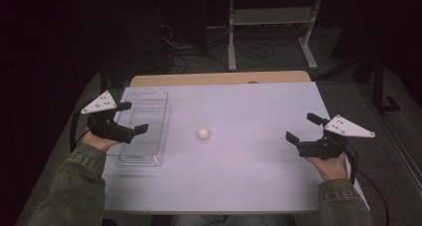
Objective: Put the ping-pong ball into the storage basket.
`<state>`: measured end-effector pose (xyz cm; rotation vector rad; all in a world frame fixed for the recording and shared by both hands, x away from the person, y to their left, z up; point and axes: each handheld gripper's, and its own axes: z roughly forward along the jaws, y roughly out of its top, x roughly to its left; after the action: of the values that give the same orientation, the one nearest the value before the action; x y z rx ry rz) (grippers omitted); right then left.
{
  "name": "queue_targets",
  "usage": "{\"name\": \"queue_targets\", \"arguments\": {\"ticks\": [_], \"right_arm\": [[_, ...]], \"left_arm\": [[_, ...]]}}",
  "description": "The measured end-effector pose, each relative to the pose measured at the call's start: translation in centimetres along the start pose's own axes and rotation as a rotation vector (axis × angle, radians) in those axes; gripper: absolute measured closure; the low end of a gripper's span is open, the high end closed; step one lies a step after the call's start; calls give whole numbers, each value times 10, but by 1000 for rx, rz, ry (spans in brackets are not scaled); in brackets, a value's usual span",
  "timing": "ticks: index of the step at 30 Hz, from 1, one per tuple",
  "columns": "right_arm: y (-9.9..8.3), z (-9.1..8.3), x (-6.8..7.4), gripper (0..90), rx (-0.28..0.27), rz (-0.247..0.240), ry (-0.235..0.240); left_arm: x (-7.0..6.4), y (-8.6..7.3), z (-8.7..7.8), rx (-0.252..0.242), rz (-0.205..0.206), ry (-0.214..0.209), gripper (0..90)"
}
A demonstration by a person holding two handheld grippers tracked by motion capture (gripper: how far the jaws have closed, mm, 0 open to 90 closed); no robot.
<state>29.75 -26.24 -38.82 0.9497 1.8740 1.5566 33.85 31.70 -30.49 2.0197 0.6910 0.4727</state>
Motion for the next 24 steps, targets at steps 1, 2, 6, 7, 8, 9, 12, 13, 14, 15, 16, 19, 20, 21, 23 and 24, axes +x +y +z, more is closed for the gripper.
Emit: {"name": "queue_targets", "arguments": {"ticks": [1,2,6,7,8,9,12,13,14,15,16,19,20,21,23,24], "right_arm": [[0,-1,0,0,-5,2,-1],[0,0,-1,0,-5,3,-2],[0,-1,0,0,-4,2,-1],[0,-1,0,0,-4,2,-1],[0,-1,0,0,-5,1,-1],[0,-1,0,0,-5,1,-1],[0,-1,-1,0,-4,2,0],[0,-1,-1,0,-4,3,0],[0,-1,-1,0,-3,2,0],[0,-1,-1,0,-3,2,1],[0,-1,-1,0,-2,2,0],[0,-1,0,0,-1,3,1],[0,0,0,0,1,3,1],[0,0,0,0,1,2,1],[0,0,0,0,3,1,2],[0,0,0,0,4,2,2]], "left_arm": [[0,1,1,2,5,-4,0],[0,3,2,1,4,-8,0],[0,9,8,16,21,-17,0],[0,10,9,28,26,-23,0],[0,12,11,33,29,-30,0],[0,13,12,38,28,-33,0],[0,16,15,43,34,-38,0],[0,16,15,46,33,-40,0],[1,17,16,48,33,-40,0],[1,18,17,52,36,-40,0],[2,18,18,57,42,-40,0],[2,20,22,64,40,-46,0],[3,20,23,71,44,-47,0],[3,21,25,75,45,-46,0],[3,23,27,88,52,-50,0],[3,23,28,94,53,-49,0]]}}
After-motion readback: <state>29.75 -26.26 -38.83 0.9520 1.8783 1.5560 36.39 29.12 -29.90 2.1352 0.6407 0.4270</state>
